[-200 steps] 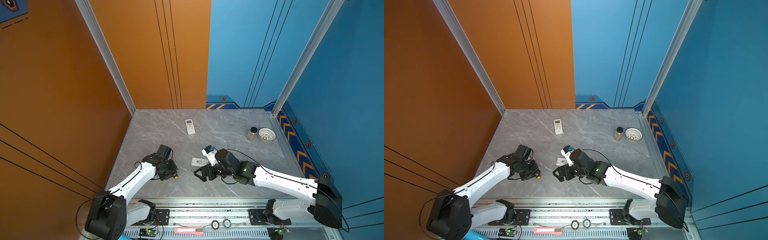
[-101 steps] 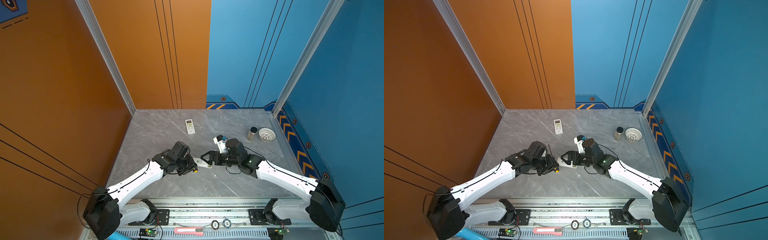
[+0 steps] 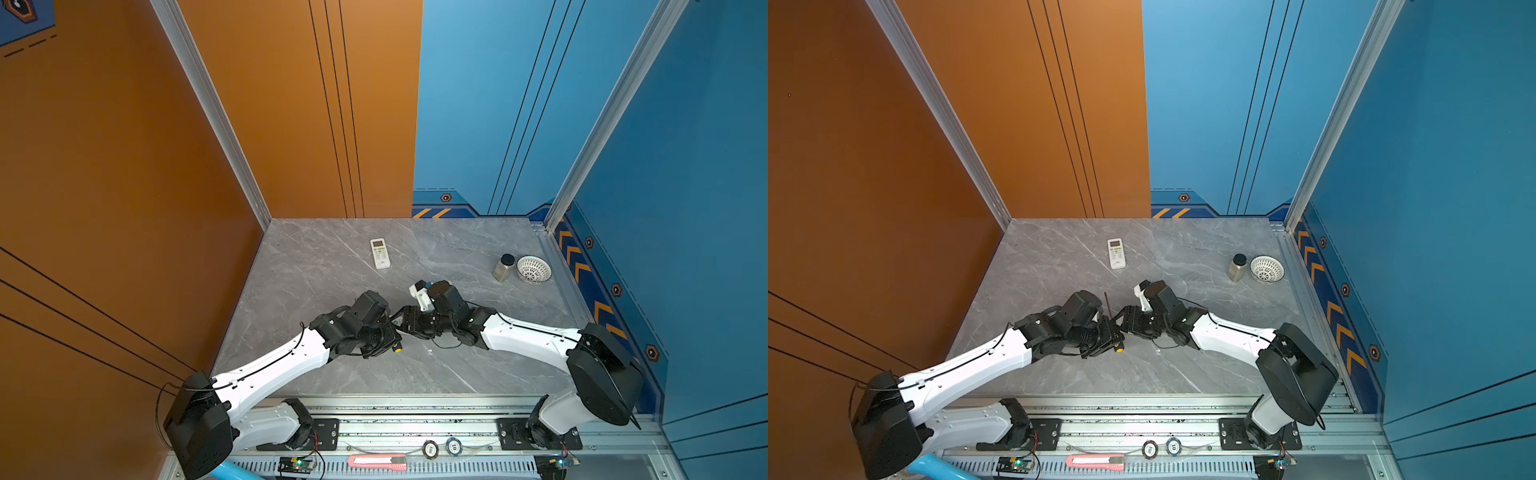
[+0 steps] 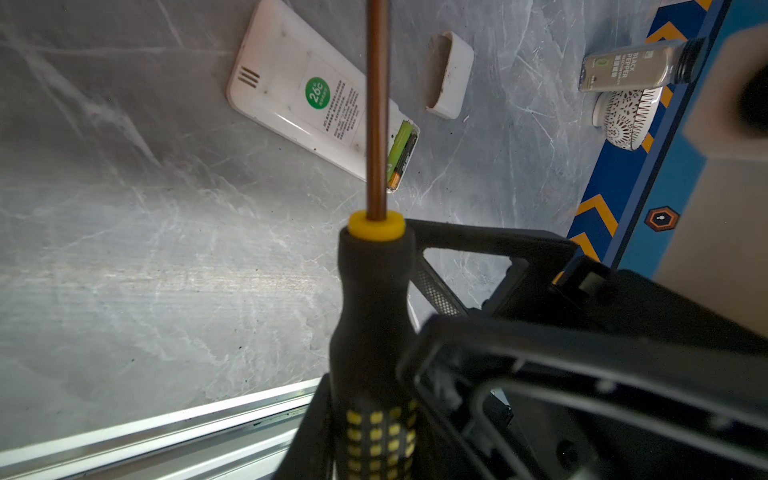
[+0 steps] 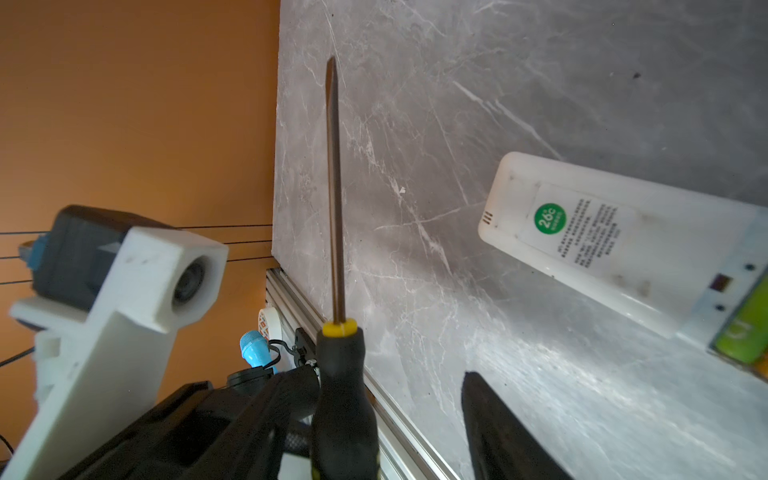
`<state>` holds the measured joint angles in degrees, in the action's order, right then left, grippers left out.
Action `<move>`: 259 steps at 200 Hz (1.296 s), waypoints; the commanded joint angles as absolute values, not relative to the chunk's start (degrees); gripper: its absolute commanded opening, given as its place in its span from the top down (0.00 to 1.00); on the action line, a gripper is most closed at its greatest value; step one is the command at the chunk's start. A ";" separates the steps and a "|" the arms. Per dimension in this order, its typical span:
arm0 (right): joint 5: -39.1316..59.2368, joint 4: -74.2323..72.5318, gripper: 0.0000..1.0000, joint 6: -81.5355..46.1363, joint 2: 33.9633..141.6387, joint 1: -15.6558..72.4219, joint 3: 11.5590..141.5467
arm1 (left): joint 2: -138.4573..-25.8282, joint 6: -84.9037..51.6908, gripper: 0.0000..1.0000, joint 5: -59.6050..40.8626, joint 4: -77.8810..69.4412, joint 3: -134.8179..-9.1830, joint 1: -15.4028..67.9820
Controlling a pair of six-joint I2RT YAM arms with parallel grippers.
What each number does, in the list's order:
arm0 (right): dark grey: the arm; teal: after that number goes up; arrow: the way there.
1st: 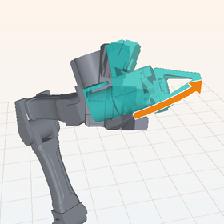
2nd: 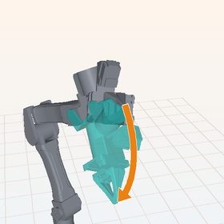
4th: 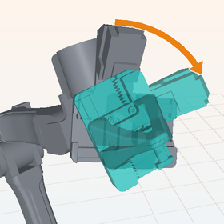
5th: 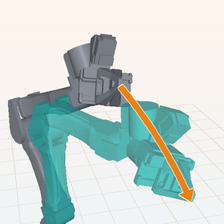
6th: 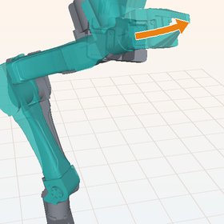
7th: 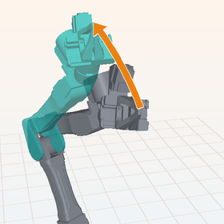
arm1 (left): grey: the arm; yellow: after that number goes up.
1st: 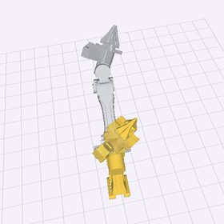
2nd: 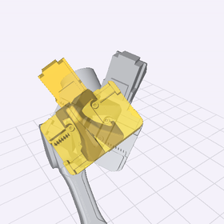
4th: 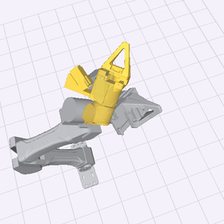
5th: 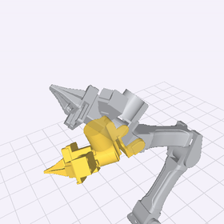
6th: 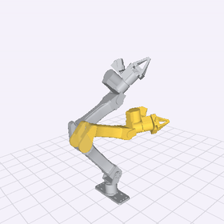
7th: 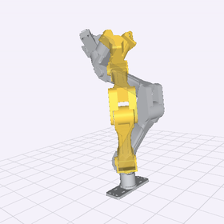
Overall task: Unload the batteries from the remote control
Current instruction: 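Carry the screwdriver toward the right gripper while the right gripper closes on it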
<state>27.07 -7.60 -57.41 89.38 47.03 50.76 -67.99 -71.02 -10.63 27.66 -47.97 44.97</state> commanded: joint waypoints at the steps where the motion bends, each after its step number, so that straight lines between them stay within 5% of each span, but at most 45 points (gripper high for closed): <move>1: 29.84 -10.49 0.46 -59.02 90.80 49.06 52.82 | -66.71 -70.55 0.86 -8.53 25.04 -47.90 45.59; 95: 37.70 -12.69 1.00 -62.05 89.14 48.64 52.12 | -67.81 -66.00 0.85 -9.75 21.06 -48.06 45.52; 136: 37.45 -12.01 1.00 -61.93 87.11 47.77 51.15 | -67.75 -65.11 0.76 -9.47 19.06 -48.03 45.61; 152: 37.45 -11.28 1.00 -61.62 86.43 47.60 50.96 | -67.29 -65.34 0.48 -9.28 18.38 -47.72 45.59; 176: 37.44 -10.09 1.00 -61.00 85.49 46.48 50.50 | -65.49 -66.08 0.29 -8.47 18.56 -46.94 45.46; 259: 41.35 -0.16 1.00 -55.88 79.22 41.17 47.73 | -46.09 -70.67 0.08 -3.27 25.36 -43.03 36.43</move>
